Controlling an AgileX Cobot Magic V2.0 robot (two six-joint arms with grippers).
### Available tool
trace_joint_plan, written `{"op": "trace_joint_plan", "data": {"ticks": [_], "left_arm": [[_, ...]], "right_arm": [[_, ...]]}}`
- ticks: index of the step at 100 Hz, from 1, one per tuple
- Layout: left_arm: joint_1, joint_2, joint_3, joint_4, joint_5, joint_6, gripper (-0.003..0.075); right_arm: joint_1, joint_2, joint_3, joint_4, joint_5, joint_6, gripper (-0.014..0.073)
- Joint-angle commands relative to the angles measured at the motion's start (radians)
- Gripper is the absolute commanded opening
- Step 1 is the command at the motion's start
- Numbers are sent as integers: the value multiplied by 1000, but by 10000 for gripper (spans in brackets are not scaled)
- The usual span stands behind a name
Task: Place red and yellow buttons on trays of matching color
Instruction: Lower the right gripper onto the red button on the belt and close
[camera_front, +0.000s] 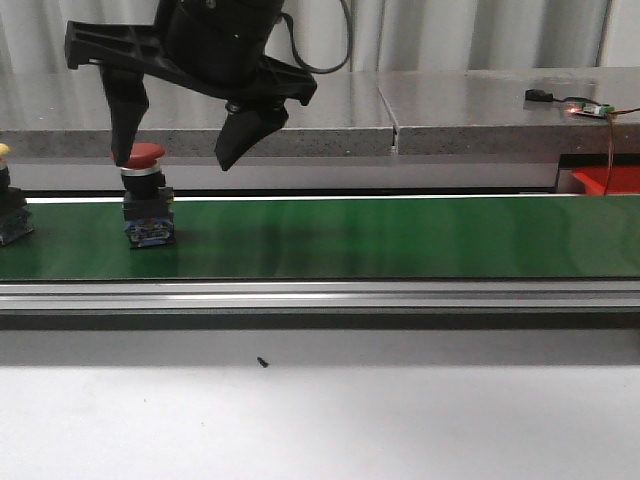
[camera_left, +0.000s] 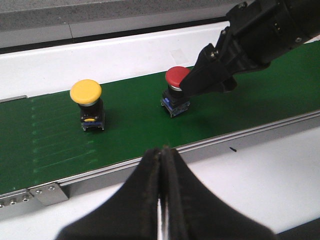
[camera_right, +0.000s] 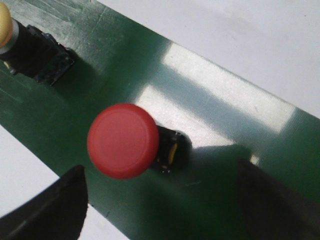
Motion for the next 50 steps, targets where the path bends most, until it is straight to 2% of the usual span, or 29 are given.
{"op": "trace_joint_plan", "data": {"ticks": [1, 27, 34, 50], "left_arm": [[-7, 2, -24, -30, -57, -2, -19], [-7, 2, -24, -30, -57, -2, -19], [-7, 2, -24, -30, -57, -2, -19], [-7, 2, -24, -30, -57, -2, -19]], "right_arm": [[5, -38, -53, -3, -35, 2, 602], [5, 1, -70, -3, -84, 2, 578], [5, 6, -70, -3, -102, 2, 522], [5, 18, -70, -5, -122, 2, 330]]}}
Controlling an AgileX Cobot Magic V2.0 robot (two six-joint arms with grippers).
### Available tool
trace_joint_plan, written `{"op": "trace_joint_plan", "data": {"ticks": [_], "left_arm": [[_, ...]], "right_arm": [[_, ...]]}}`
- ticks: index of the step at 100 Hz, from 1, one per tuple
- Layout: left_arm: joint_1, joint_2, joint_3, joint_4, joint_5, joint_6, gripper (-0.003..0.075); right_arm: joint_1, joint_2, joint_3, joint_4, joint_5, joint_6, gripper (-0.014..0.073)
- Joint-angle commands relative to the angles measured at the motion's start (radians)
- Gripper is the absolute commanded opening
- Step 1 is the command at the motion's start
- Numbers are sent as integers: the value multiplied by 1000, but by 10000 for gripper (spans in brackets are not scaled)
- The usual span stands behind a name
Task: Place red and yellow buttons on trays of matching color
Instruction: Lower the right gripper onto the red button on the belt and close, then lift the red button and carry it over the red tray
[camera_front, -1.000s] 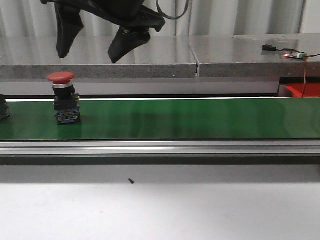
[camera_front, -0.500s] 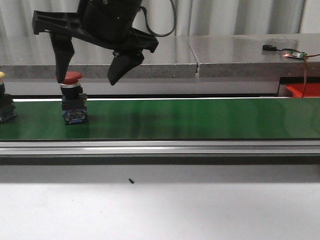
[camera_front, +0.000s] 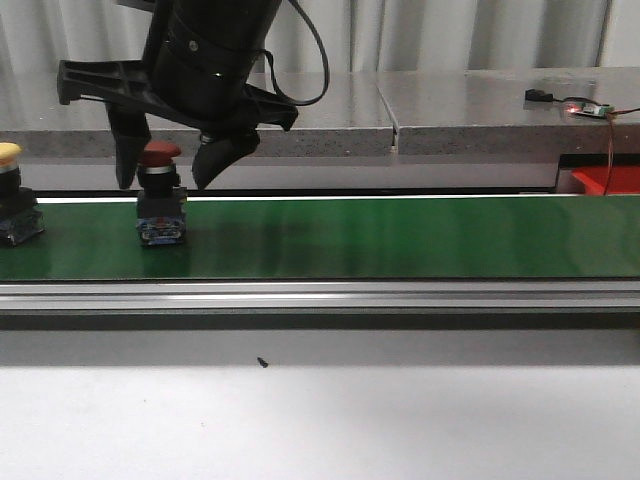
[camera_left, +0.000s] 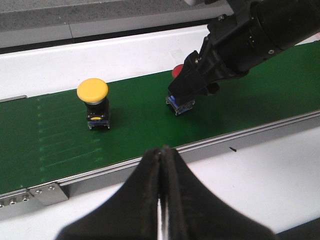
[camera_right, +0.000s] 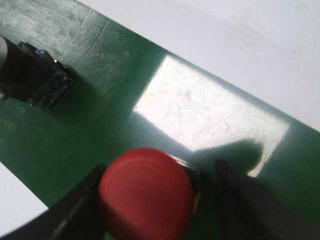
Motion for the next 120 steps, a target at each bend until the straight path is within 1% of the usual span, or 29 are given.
{"op": "trace_joint_plan", "data": {"ticks": [1, 10, 17, 41, 77, 98, 120], "left_arm": [[-7, 2, -24, -30, -57, -2, -19], [-7, 2, -24, -30, -57, -2, -19], [-7, 2, -24, -30, -57, -2, -19], [-7, 2, -24, -30, -57, -2, -19], [-7, 2, -24, -30, -57, -2, -19], [-7, 2, -24, -30, -57, -2, -19], [-7, 2, -24, -30, -57, -2, -19]], "right_arm": [[1, -55, -34, -3, -65, 0, 312], [5, -55, -34, -14, -80, 0, 218], [6, -60, -34, -23, -84, 0, 190], [1, -126, -34, -82, -42, 0, 190], [-58, -250, -21, -169, 63, 0, 190], [-141, -348, 58, -189, 76, 0, 190], [-299, -448, 126, -231, 87, 0, 190]]}}
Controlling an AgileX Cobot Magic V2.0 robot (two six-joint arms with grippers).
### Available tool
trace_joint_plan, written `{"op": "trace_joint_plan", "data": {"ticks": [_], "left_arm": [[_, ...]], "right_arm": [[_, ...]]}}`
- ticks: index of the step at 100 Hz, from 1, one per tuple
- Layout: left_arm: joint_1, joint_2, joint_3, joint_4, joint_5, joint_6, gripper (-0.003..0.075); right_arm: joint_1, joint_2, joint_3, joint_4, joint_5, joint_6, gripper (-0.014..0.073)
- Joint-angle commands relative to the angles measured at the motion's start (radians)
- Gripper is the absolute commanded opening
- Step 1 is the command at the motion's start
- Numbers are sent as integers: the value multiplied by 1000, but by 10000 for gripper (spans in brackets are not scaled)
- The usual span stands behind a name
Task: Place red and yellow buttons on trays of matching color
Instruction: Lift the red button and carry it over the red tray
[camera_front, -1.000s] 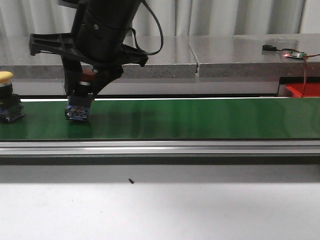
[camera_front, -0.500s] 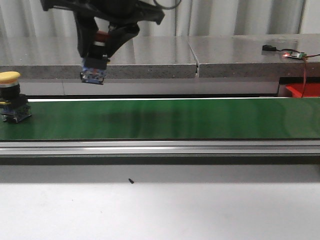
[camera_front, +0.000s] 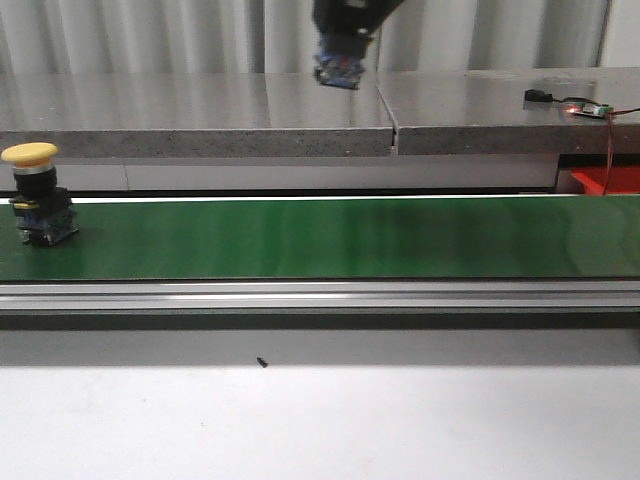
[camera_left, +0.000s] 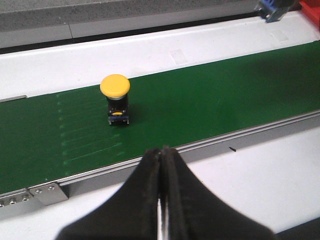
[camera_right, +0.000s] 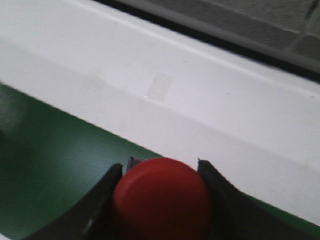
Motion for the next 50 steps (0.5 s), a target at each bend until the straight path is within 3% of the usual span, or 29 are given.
{"op": "trace_joint_plan", "data": {"ticks": [1, 50], "left_arm": [[-7, 2, -24, -30, -57, -2, -19], [-7, 2, -24, -30, -57, -2, -19]], "right_arm": [[-65, -97, -8, -34, -43, -2, 190], [-517, -152, 56, -40, 0, -83, 190]]}}
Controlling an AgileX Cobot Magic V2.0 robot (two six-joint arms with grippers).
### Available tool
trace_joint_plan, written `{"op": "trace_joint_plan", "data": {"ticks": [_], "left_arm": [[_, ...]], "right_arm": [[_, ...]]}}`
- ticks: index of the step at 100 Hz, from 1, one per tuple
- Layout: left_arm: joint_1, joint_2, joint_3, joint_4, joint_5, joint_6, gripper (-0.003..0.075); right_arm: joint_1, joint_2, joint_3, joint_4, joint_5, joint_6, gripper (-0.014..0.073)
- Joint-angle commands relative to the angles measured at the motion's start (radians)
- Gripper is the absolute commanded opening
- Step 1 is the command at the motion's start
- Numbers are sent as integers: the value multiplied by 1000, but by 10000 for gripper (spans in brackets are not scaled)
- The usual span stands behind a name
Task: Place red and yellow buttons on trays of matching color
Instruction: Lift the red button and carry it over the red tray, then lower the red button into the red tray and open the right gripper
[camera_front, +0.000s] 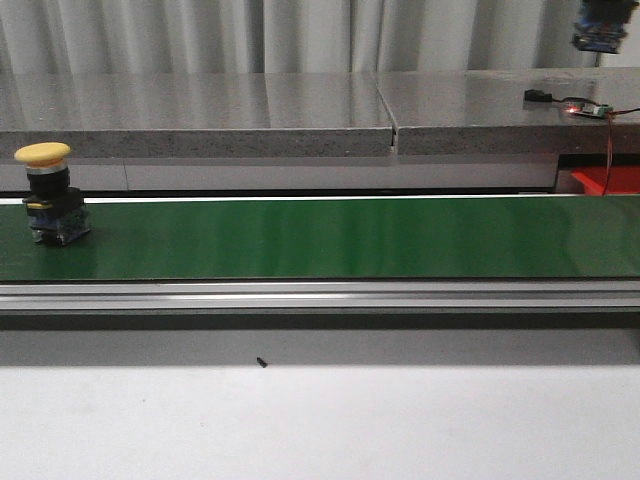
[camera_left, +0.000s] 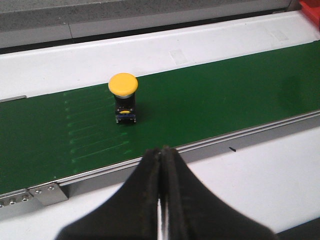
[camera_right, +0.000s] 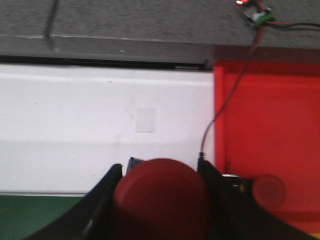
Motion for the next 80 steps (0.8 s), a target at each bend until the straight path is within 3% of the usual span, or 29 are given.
{"op": "trace_joint_plan", "data": {"ticks": [1, 34, 54, 80], "left_arm": [[-7, 2, -24, -30, -57, -2, -19], [-7, 2, -24, -30, -57, -2, -19], [-7, 2, -24, -30, -57, -2, -19], [-7, 2, -24, -30, -57, -2, -19]], "right_arm": [[-78, -52, -16, -15, -54, -15, 190], [-262, 30, -15, 30, -116, -23, 150], [-273, 112, -15, 67, -192, -128, 150], [-273, 219, -15, 69, -276, -151, 150]]}}
